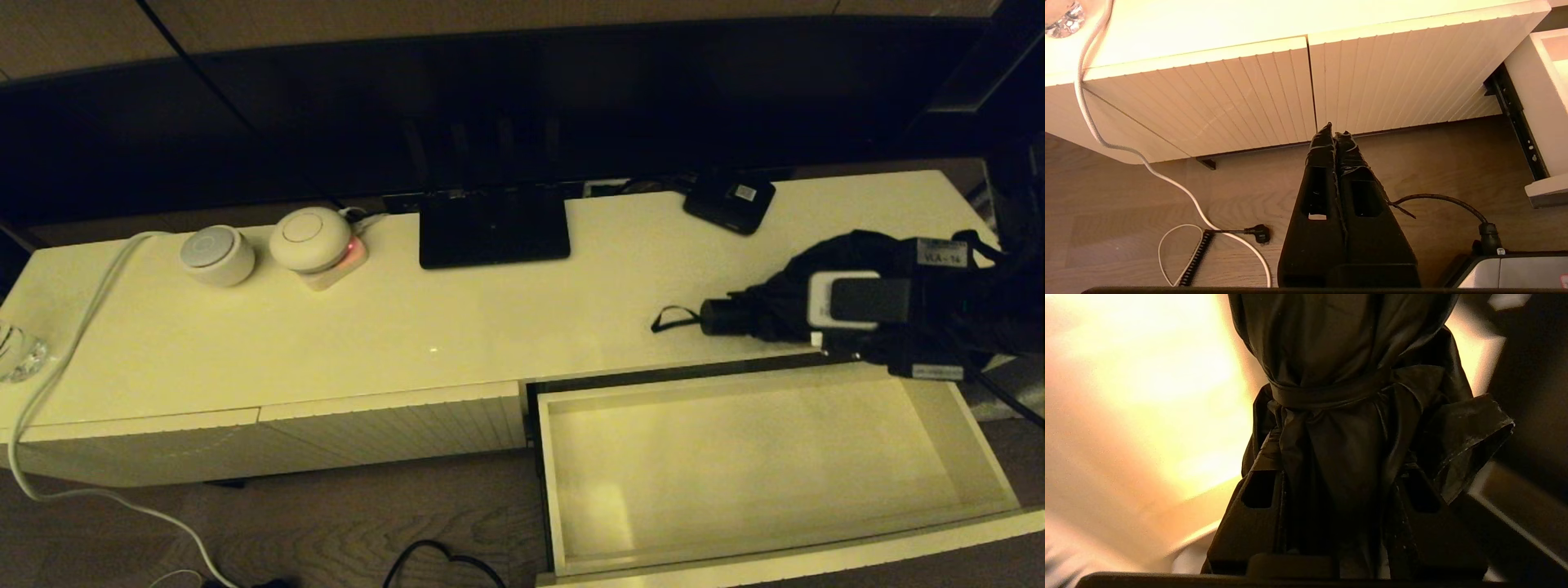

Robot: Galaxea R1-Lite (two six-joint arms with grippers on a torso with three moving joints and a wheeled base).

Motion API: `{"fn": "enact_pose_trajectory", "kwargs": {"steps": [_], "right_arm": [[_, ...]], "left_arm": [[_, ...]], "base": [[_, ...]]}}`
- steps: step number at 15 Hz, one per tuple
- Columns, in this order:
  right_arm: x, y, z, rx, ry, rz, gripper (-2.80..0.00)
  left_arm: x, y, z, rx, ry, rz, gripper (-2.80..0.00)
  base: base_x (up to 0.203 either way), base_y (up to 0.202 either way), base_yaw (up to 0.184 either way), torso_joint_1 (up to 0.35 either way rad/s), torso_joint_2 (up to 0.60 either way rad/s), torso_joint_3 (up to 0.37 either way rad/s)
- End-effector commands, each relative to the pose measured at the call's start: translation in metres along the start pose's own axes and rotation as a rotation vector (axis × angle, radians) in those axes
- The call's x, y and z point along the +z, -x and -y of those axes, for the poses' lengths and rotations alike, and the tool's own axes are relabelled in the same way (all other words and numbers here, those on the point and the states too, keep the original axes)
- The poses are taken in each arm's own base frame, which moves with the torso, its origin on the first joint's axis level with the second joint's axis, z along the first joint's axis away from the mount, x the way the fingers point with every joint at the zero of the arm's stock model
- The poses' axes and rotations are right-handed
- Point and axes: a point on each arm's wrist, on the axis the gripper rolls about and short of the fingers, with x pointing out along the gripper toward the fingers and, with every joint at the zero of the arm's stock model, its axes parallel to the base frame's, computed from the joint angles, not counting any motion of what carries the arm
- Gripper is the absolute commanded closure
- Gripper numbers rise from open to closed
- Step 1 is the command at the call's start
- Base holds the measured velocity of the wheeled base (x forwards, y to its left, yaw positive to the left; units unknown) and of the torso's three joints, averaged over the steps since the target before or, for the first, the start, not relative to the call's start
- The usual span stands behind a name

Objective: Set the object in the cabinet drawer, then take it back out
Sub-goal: Put the umbrella in the drawer

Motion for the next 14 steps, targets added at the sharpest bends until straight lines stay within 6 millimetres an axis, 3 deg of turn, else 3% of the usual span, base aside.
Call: {"fn": "enact_pose_trajectory", "kwargs": {"steps": [1, 5, 7, 14], "right_arm": [[-0.014, 0.031, -0.029, 0.02, 0.016, -0.004, 0.0], [-0.026, 0.03, -0.074, 0.148, 0.041, -0.027, 0.0], [-0.025, 0.013, -0.088, 0.207, -0.016, -0.04, 0.0], [-0.018, -0.053, -0.107, 0.296, -0.129, -0.04, 0.0]], "left_arm": [[-0.001, 0.0, 0.0, 0.0, 0.0, -0.003, 0.0], [-0.001, 0.0, 0.0, 0.0, 0.0, -0.003, 0.0], [-0.001, 0.0, 0.0, 0.0, 0.0, -0.003, 0.0], [-0.001, 0.0, 0.0, 0.0, 0.0, -0.003, 0.0]], "base": [[0.0, 0.0, 0.0, 0.0, 0.0, 0.0], [0.0, 0.0, 0.0, 0.0, 0.0, 0.0], [0.0, 0.0, 0.0, 0.0, 0.0, 0.0], [0.0, 0.0, 0.0, 0.0, 0.0, 0.0]]}}
